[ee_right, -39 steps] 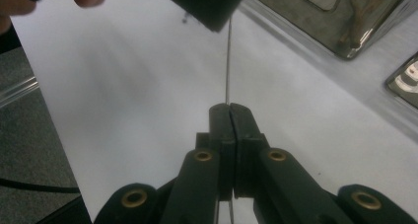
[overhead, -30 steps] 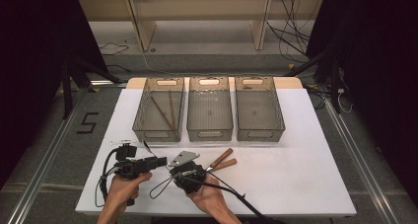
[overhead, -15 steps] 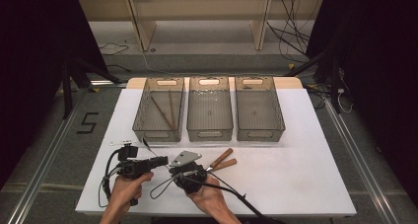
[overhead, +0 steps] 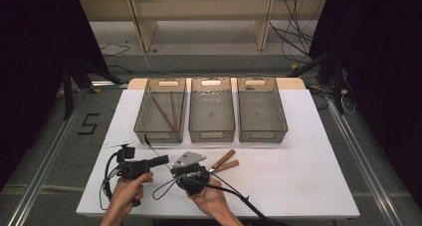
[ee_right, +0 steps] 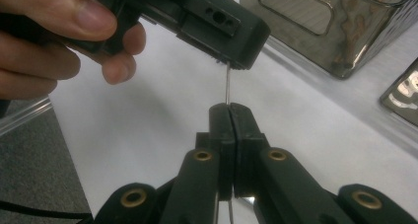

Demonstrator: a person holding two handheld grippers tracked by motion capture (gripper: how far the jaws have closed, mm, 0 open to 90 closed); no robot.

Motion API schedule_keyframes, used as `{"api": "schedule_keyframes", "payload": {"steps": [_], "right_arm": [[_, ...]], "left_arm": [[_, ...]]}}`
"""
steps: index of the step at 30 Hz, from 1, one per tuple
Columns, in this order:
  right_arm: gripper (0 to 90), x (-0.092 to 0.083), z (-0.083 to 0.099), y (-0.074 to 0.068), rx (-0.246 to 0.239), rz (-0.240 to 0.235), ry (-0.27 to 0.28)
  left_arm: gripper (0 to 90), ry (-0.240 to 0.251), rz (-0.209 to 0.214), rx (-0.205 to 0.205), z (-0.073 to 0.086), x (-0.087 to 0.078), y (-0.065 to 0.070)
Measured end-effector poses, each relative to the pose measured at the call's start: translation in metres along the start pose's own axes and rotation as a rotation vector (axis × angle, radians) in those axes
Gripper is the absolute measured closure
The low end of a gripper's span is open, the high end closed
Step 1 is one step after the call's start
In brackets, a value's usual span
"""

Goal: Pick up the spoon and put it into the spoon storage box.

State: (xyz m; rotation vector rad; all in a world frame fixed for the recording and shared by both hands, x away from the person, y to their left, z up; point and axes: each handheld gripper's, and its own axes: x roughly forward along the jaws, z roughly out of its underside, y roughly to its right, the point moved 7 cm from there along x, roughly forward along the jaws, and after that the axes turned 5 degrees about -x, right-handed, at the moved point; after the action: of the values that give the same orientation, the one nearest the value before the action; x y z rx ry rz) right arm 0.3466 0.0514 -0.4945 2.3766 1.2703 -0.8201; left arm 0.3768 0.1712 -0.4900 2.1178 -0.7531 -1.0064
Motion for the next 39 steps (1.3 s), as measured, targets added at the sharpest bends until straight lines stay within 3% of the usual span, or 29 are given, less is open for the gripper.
{"api": "schedule_keyframes", "payload": {"steps": [8, 13, 15, 18, 20, 25, 39], "right_arm": [[89.3, 0.004, 0.003, 0.0, 0.018, -0.01, 0.001], [87.8, 0.004, 0.004, 0.001, 0.017, -0.01, -0.006], [82.5, 0.003, 0.004, 0.001, 0.024, -0.014, -0.007], [78.0, -0.002, 0.003, 0.003, 0.024, -0.019, 0.007], [69.6, -0.006, 0.003, 0.006, 0.025, -0.023, 0.013], [62.9, -0.015, 0.005, 0.013, 0.031, -0.039, 0.023], [54.7, -0.05, 0.018, 0.039, 0.061, -0.021, 0.066]], "left_arm": [[83.2, 0.004, 0.043, 0.004, 0.0, 0.0, 0.007], [84.4, -0.002, 0.037, 0.031, 0.001, 0.0, 0.009], [84.5, 0.005, 0.01, 0.054, 0.0, -0.001, 0.008], [84.5, 0.006, 0.004, 0.066, -0.001, -0.003, 0.008], [84.5, 0.011, -0.004, 0.081, -0.002, -0.003, 0.009], [84.6, 0.018, -0.019, 0.112, -0.004, -0.003, 0.011], [84.7, 0.037, -0.014, 0.138, -0.009, -0.001, 0.015]]}}
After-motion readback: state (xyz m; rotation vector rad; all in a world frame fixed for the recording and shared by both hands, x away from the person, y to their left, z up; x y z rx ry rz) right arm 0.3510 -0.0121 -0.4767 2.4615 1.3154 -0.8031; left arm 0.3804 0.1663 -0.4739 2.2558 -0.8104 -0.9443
